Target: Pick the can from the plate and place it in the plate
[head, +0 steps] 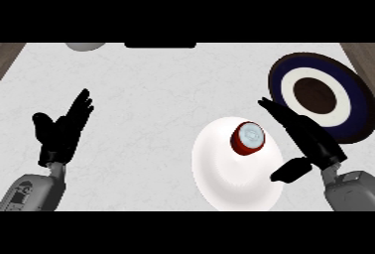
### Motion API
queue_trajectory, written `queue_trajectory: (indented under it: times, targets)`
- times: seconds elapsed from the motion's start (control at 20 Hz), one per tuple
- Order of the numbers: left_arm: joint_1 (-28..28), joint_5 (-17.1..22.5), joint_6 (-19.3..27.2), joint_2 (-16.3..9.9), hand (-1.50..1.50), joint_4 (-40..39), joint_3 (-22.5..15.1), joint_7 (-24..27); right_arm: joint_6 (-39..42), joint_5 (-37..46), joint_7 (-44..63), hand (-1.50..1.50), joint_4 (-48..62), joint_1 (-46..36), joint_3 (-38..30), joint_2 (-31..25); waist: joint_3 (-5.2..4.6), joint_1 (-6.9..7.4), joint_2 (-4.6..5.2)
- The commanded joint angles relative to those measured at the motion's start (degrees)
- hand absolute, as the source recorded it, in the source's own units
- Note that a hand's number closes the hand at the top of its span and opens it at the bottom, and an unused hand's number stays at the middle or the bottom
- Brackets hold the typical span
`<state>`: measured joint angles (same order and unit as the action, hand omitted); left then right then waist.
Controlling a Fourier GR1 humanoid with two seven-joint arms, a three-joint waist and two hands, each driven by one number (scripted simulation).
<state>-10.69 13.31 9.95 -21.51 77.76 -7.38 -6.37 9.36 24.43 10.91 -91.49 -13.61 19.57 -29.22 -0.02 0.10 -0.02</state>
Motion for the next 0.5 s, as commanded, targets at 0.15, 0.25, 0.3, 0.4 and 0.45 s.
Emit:
queue_trajectory:
  times: [0.15, 0.25, 0.3, 0.4, 0.45]
  targets:
    - [3.0, -0.9, -3.5, -0.1, 0.00, 2.1, 3.0, 0.5, 6.8, 4.4, 1.6, -1.50, 7.2, -5.6, -0.7, 4.3, 0.02, 0.33, 0.01]
    - [1.4, -2.6, -2.1, 1.1, 0.00, 3.1, 3.4, -1.5, 4.9, 7.6, 2.6, -1.50, 8.9, -5.2, 0.7, 8.9, 0.03, 0.23, 0.02]
    - [1.6, -4.2, -1.9, 3.8, 0.00, 0.8, 1.8, 0.9, 5.8, 8.4, 2.2, -1.50, 9.9, -5.9, -0.1, 8.7, 0.02, 0.12, 0.04]
    - [2.7, -3.8, -3.4, 3.1, 0.00, 2.7, 2.9, -1.1, 5.7, 10.5, 2.4, -1.50, 12.6, -8.2, -0.7, 11.3, 0.03, 0.27, 0.03]
    - [1.6, -3.7, -5.3, 2.3, 0.00, 0.6, 5.4, 0.3, 4.7, 12.3, 2.8, -1.50, 8.7, -4.4, -0.5, 11.7, 0.02, 0.02, 0.01]
